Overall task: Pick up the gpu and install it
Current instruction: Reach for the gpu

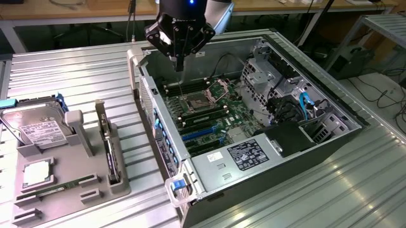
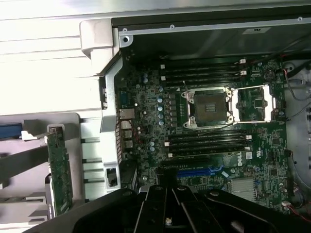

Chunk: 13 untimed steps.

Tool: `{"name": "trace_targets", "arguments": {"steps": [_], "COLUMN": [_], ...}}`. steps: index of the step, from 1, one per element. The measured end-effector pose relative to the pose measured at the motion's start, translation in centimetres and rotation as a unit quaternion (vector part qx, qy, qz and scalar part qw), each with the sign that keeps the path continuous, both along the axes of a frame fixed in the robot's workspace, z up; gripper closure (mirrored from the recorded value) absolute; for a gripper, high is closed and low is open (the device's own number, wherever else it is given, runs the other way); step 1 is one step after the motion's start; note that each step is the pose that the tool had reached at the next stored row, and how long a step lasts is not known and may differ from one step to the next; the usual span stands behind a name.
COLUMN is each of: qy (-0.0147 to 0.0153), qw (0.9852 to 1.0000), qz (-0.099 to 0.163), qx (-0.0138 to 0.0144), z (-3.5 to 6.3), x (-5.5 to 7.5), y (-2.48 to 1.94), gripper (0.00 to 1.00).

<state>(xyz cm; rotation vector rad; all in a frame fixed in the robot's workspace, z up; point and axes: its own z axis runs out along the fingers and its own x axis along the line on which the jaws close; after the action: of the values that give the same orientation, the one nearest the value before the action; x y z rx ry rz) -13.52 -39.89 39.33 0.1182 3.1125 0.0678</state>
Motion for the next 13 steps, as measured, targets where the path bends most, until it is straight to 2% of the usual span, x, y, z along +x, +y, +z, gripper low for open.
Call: {"name": "trace_targets", "arguments": {"steps": [13], "qy": [0.0000], "qw": [1.0000], "qz": [0.000], "qx": [0.0000], "z": [0.00], "x": [-0.93], "y": [-0.01], "gripper": [0.89]}}
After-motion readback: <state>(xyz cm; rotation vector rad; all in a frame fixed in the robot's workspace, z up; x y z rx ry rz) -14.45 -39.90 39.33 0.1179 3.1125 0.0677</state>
